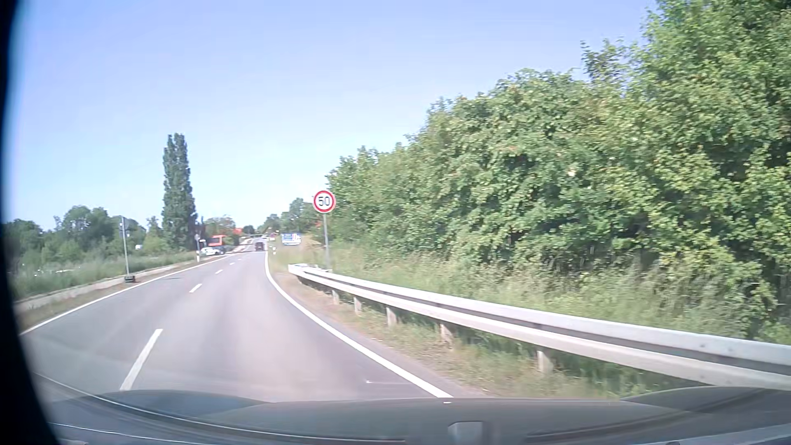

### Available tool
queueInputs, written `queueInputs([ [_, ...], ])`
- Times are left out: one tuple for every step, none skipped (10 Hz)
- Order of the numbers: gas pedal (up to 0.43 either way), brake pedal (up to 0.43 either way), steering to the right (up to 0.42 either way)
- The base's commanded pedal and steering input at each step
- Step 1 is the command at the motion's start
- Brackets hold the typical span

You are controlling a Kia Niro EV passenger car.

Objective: Follow the waypoints while adhering to traffic rules and regulations

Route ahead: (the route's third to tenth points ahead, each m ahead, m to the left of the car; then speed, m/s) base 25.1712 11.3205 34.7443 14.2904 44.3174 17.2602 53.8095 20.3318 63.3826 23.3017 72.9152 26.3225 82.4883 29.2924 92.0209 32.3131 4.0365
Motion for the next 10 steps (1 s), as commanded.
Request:
queueInputs([
  [0.157,0.006,-0.552],
  [0.157,0.006,-0.499],
  [0.169,0.006,-0.439],
  [0.177,0.006,-0.371],
  [0.189,0.006,-0.319],
  [0.197,0.006,-0.267],
  [0.209,0.006,-0.216],
  [0.209,0.006,-0.179],
  [0.22,0.006,-0.143],
  [0.228,0.006,-0.116],
])
